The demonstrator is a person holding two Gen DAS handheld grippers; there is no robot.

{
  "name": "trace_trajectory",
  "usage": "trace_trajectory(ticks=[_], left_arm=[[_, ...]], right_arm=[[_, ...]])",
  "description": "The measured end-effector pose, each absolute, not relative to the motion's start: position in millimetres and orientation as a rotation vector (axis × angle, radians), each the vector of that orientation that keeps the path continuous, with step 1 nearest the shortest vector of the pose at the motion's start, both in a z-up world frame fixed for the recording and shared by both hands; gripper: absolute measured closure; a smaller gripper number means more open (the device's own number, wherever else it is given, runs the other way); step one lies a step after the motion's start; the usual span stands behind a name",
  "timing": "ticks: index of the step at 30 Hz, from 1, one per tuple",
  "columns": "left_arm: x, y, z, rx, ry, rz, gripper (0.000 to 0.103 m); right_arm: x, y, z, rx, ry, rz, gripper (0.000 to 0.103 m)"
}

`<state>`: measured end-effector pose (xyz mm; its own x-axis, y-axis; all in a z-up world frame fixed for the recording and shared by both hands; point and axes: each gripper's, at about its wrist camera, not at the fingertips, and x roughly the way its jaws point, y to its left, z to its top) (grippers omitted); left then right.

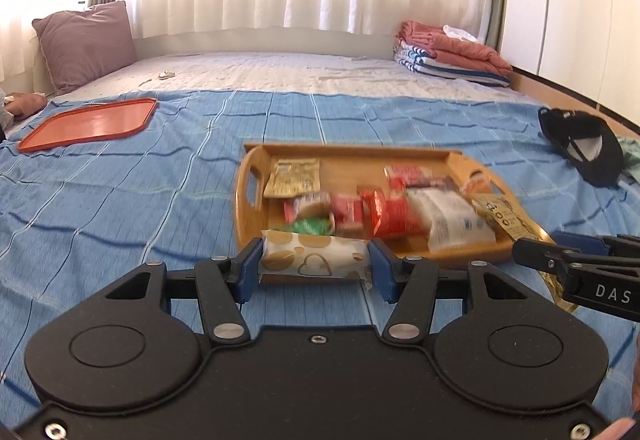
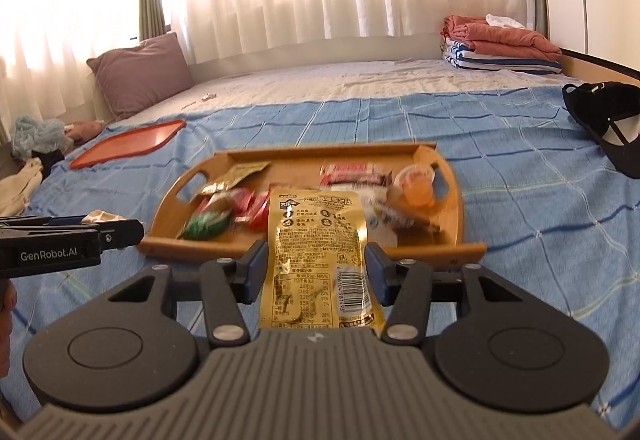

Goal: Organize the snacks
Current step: 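Carry the wafer roll and gold sachet over the wooden tray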

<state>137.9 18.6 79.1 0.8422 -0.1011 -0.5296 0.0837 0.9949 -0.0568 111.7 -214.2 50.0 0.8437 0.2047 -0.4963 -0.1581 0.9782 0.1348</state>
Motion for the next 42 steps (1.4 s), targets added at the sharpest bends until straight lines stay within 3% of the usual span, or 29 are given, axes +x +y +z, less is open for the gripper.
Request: trace_trajectory(ticks=[19,42], left_arm=[[234.5,6.5,96.6,-0.065,0.609,-0.094,0.05],[352.3,-11.3,76.7,-0.109,0.771,-0.085,0.051]], right_arm=[[186.2,-229.3,66.9,0.047,0.543,0.16,0.048],[281.4,-242.8,69.1,0.128,0.659,0.142,0.048]])
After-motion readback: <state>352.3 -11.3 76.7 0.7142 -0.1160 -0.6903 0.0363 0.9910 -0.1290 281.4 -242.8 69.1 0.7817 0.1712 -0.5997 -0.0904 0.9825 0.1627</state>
